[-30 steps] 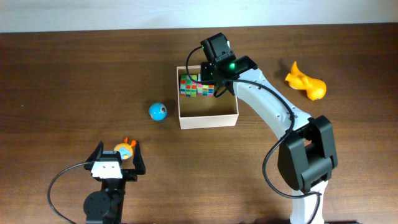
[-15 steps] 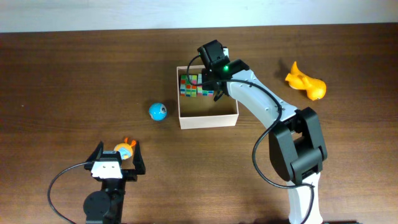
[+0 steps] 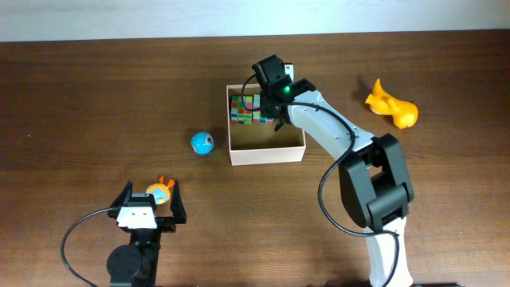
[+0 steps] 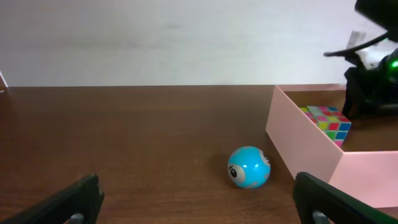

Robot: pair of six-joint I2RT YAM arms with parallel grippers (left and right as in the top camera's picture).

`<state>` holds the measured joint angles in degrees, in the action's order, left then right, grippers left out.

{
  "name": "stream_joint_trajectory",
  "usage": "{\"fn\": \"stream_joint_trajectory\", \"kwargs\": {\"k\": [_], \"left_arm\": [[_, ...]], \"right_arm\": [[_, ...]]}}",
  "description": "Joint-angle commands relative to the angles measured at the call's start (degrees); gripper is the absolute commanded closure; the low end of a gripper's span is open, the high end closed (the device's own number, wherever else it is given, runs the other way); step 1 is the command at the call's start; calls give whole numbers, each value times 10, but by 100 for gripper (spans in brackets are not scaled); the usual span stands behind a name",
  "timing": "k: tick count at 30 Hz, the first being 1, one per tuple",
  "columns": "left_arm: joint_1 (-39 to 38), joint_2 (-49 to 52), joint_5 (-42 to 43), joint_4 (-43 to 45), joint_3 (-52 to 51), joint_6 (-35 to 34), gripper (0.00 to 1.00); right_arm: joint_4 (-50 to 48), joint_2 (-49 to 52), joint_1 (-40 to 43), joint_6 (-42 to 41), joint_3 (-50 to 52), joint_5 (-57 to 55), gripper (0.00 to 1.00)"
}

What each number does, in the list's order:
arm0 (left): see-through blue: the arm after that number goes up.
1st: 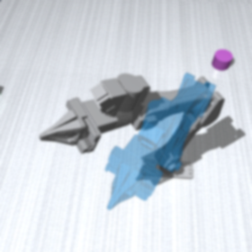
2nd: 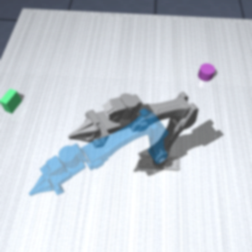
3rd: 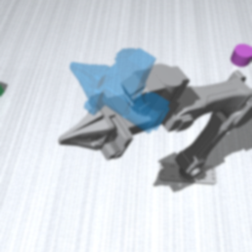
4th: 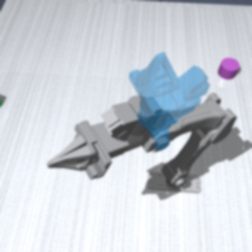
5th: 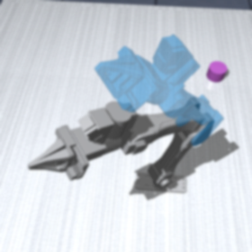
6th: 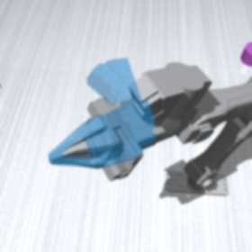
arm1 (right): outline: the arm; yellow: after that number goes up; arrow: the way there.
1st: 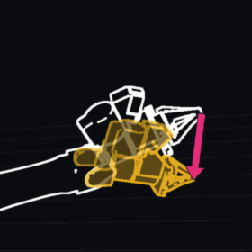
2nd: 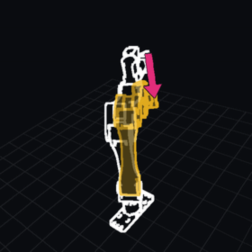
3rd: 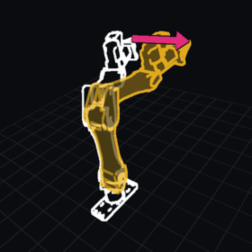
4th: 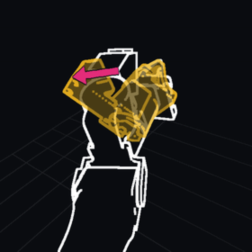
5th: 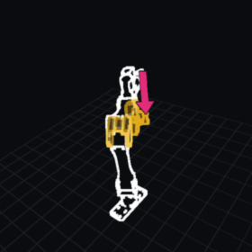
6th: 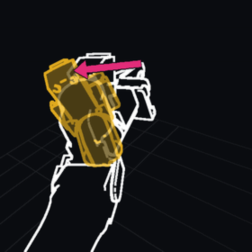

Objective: Pack container
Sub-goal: 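Open the right gripper and push the cube down beside the first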

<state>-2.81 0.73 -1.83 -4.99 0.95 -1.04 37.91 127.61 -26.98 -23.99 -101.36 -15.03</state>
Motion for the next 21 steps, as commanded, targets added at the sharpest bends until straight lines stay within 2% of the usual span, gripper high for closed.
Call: {"fn": "stream_joint_trajectory", "kwargs": {"k": [1,21], "left_arm": [[0,-4,8,-2,-2,9,1],[0,-4,8,-2,-2,9,1]], "right_arm": [[-7,12,4,0,-3,-13,80],[-37,12,24,28,-3,27,79]]}}
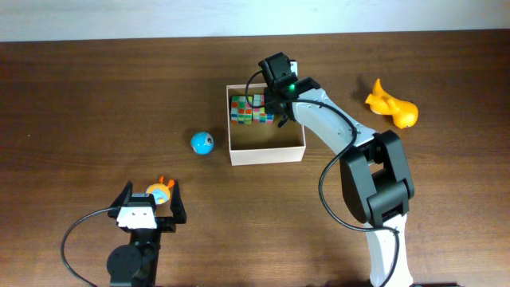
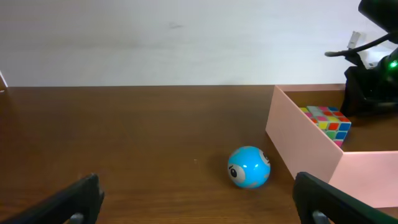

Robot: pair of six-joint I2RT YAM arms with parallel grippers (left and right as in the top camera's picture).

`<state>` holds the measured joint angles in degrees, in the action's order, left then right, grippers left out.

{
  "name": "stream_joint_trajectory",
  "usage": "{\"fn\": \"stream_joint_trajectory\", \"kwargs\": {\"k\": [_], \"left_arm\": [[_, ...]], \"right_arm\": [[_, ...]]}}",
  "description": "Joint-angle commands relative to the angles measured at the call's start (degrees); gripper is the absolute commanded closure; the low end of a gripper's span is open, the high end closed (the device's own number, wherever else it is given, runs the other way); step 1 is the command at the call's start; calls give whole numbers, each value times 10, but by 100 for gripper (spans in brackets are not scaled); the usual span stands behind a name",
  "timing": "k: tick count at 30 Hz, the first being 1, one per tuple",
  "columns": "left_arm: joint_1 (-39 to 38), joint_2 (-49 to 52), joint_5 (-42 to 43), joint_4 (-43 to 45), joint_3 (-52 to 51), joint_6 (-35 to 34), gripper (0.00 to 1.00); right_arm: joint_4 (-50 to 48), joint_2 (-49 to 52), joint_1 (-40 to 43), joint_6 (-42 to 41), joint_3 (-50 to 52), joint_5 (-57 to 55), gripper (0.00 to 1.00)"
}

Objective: Pack container
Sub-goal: 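Open the right gripper and push the cube down beside the first, then raise the right gripper and move it right toward the orange toy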

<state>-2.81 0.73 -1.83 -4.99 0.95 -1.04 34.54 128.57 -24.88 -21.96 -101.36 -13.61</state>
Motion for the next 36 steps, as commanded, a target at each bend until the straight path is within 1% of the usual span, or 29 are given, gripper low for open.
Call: {"fn": "stream_joint_trajectory", "kwargs": {"k": [1,11,20,21,23,25,27,34,36], "left_arm": [[0,-4,8,-2,-2,9,1],[0,-4,8,-2,-2,9,1],[0,-4,8,-2,-2,9,1],[0,-4,8,-2,-2,9,1],[0,-4,8,-2,-2,9,1],[0,-4,8,-2,-2,9,1],[0,-4,8,-2,-2,9,1],[0,-4,8,-2,-2,9,1],[0,-4,8,-2,-2,9,1]], "right_arm": [[-4,2,3,10,-3,14,79],[-19,2,3,44,-3,59,79],[-19,2,3,53,-3,65,78],[-18,2,3,52,-3,66,74],[-17,0,3,52,-4,69,58],[-7,-5,3,52,-12,72,53],[20,-11,1,52,-37,72,50],[146,-14,1,52,-175,65,50],[162,-14,1,52,-196,64,50]]}}
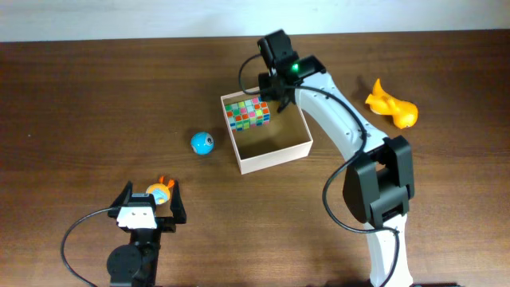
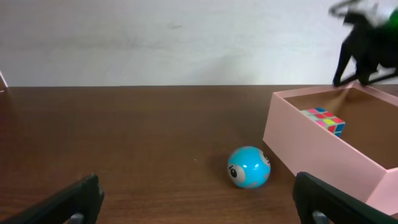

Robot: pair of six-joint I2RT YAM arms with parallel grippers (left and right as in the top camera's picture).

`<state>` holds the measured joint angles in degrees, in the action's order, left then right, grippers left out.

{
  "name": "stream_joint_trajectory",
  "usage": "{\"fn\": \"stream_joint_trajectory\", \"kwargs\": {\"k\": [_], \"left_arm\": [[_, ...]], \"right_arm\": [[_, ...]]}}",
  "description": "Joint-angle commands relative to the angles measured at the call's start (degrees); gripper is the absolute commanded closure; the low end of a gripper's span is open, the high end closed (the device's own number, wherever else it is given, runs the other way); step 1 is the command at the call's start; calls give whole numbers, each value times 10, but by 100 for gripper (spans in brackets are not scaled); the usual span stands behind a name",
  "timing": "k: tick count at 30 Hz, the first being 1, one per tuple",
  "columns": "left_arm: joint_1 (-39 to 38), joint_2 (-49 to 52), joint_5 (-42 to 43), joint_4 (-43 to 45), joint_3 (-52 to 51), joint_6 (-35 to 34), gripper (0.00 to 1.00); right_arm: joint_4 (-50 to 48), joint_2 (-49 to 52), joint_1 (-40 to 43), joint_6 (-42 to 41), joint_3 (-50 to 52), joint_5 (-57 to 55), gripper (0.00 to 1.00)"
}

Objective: Pack container
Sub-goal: 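Raise the right gripper and move it right toward the orange toy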

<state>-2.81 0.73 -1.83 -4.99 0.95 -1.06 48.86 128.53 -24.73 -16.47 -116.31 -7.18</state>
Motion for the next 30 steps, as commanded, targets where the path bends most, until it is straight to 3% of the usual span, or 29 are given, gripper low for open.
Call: {"fn": "stream_joint_trajectory", "kwargs": {"k": [1,9,15,30], "left_arm": [[0,-4,8,-2,-2,9,1],[0,-4,8,-2,-2,9,1],[0,-4,8,-2,-2,9,1],[0,-4,8,-2,-2,9,1]], "right_arm": [[24,-13,0,-3,-56,-1,50],[139,-13,25,-67,-148,-83,51],[252,-13,77,-129,-204,-76,51],[299,-13,123,-160,-60,-26,57]]}}
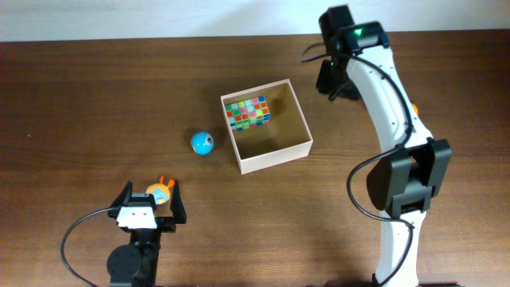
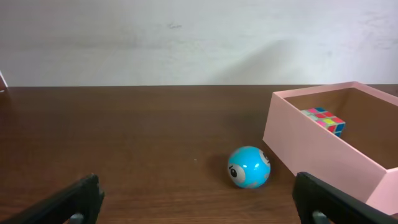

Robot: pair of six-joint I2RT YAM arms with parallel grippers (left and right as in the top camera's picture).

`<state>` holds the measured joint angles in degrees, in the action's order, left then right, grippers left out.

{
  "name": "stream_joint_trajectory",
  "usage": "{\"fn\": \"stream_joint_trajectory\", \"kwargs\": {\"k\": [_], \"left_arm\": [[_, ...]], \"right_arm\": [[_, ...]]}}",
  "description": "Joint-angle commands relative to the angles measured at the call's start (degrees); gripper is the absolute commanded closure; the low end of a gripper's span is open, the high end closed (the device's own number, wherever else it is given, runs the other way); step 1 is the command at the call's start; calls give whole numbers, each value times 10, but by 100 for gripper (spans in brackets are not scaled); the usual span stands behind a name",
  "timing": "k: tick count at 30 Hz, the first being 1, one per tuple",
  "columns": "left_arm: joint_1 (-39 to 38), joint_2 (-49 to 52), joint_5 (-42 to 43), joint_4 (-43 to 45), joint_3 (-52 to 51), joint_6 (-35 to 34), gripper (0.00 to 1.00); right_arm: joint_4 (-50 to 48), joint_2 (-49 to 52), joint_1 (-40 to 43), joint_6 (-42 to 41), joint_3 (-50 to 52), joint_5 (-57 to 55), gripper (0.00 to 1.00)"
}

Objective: Pack container
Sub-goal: 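Raise the right gripper and move it right toward the orange toy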

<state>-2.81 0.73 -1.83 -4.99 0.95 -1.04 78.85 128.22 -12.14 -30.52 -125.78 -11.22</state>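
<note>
The open pale box lies turned at an angle in the middle of the table, and its pink wall shows at the right of the left wrist view. A multicoloured puzzle cube rests in its far left corner, also seen as the cube. A blue ball with an eye lies left of the box, the same ball. My left gripper stands open near the front edge, the left gripper holding nothing. My right gripper hangs right of the box; its jaws do not show.
A small orange and blue toy lies between my left fingers in the overhead view. My right arm crosses the back right of the table and hides most of what lies under it. A white wall stands behind the table.
My right gripper has left the box's back rim and now hangs over the table to the right of it. Box, cube, ball and left gripper have not moved.
My right gripper was down in the box at the cube, with the box square to the table, and stayed so. Then the box lay turned and shifted, the cube in its far left corner and the gripper at the back rim. Now the gripper is clear of it.
</note>
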Motion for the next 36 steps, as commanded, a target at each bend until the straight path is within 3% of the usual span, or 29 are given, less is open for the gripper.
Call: {"fn": "stream_joint_trajectory", "kwargs": {"k": [1,12,22,36], "left_arm": [[0,-4,8,-2,-2,9,1],[0,-4,8,-2,-2,9,1],[0,-4,8,-2,-2,9,1],[0,-4,8,-2,-2,9,1]], "right_arm": [[-2,-10,-3,-19,47,21,58],[7,-10,-16,-19,86,73,58],[0,-19,-41,28,85,92,58],[57,-19,-43,0,85,96,64]]}}
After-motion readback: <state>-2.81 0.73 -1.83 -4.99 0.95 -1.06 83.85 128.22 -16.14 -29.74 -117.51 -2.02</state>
